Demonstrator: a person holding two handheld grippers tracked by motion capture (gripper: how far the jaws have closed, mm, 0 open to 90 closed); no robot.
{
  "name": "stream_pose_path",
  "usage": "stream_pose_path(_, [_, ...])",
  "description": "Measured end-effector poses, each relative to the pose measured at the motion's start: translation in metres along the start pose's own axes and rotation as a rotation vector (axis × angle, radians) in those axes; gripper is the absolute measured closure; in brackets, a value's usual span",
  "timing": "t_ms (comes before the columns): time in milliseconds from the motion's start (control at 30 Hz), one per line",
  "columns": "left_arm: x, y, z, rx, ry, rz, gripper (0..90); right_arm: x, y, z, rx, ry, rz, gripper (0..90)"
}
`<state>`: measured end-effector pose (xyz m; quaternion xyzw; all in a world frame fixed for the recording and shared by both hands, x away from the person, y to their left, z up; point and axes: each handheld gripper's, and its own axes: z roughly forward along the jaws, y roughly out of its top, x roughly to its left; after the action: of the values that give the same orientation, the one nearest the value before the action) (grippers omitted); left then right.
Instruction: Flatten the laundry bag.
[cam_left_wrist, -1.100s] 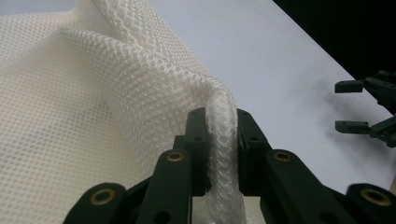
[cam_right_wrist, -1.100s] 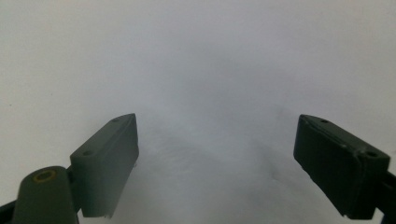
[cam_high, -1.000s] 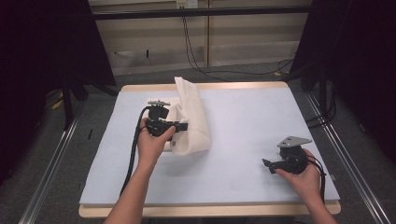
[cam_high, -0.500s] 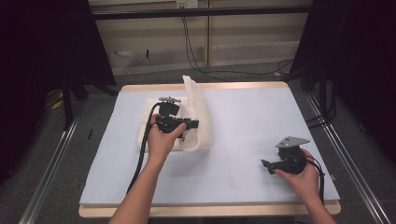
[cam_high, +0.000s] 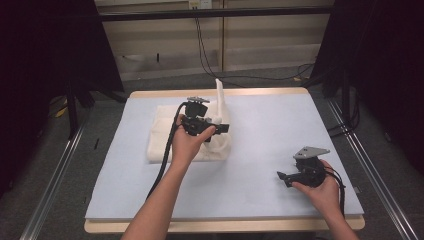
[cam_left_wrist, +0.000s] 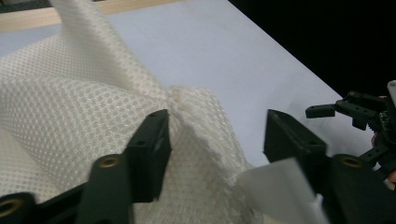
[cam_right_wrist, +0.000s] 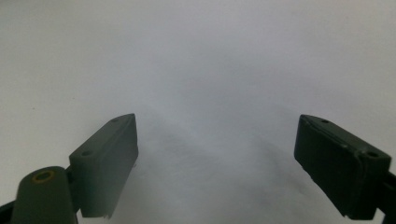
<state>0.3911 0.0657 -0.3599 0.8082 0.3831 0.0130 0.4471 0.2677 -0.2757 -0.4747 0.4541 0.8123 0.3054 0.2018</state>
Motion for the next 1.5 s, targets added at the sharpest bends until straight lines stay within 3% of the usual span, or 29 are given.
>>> stream_pose_path(133, [0.007, 0.001, -0.009, 0.002, 0.012, -0.022, 21.6, -0.001, 0.000, -0.001, -0.008, -0.004, 0.015, 13.7])
stream_pose_path(233, [0.014, -0.002, -0.017, 0.012, 0.017, -0.031, 17.9, -0.002, 0.000, -0.001, -0.010, 0.000, 0.015, 13.7])
stream_pose_path(267, [0.016, -0.004, -0.019, 0.009, 0.009, -0.052, 17.3, -0.001, 0.000, -0.001, -0.006, -0.002, 0.014, 13.7])
stream_pose_path(367, [0.024, -0.009, -0.025, 0.030, 0.020, -0.050, 15.6, -0.001, 0.000, 0.000, -0.010, 0.005, 0.005, 13.7])
stream_pose_path(467, [0.032, -0.015, -0.029, 0.019, 0.020, -0.079, 14.4, -0.001, 0.001, 0.000, -0.009, 0.004, 0.013, 12.9])
stream_pose_path(533, [0.037, -0.018, -0.033, 0.051, 0.015, -0.075, 13.1, -0.001, 0.001, 0.000, -0.007, 0.009, 0.016, 12.9])
stream_pose_path(633, [0.041, -0.020, -0.039, 0.058, 0.031, -0.075, 12.3, 0.000, 0.002, 0.001, -0.005, 0.008, 0.014, 12.9])
stream_pose_path(900, [0.037, -0.019, -0.040, 0.041, 0.004, -0.061, 12.7, 0.003, 0.005, 0.001, -0.011, 0.017, 0.005, 12.5])
stream_pose_path(1067, [0.038, -0.018, -0.053, 0.004, -0.001, -0.057, 12.9, 0.002, 0.005, 0.002, -0.012, 0.018, -0.009, 12.5])
stream_pose_path(1333, [0.053, -0.025, -0.078, 0.008, 0.058, -0.061, 11.6, 0.004, 0.005, 0.000, -0.002, 0.010, -0.002, 12.5])
stream_pose_path(1500, [0.069, -0.037, -0.082, 0.014, 0.105, -0.080, 12.4, 0.004, 0.005, 0.001, -0.003, 0.015, -0.003, 12.5])
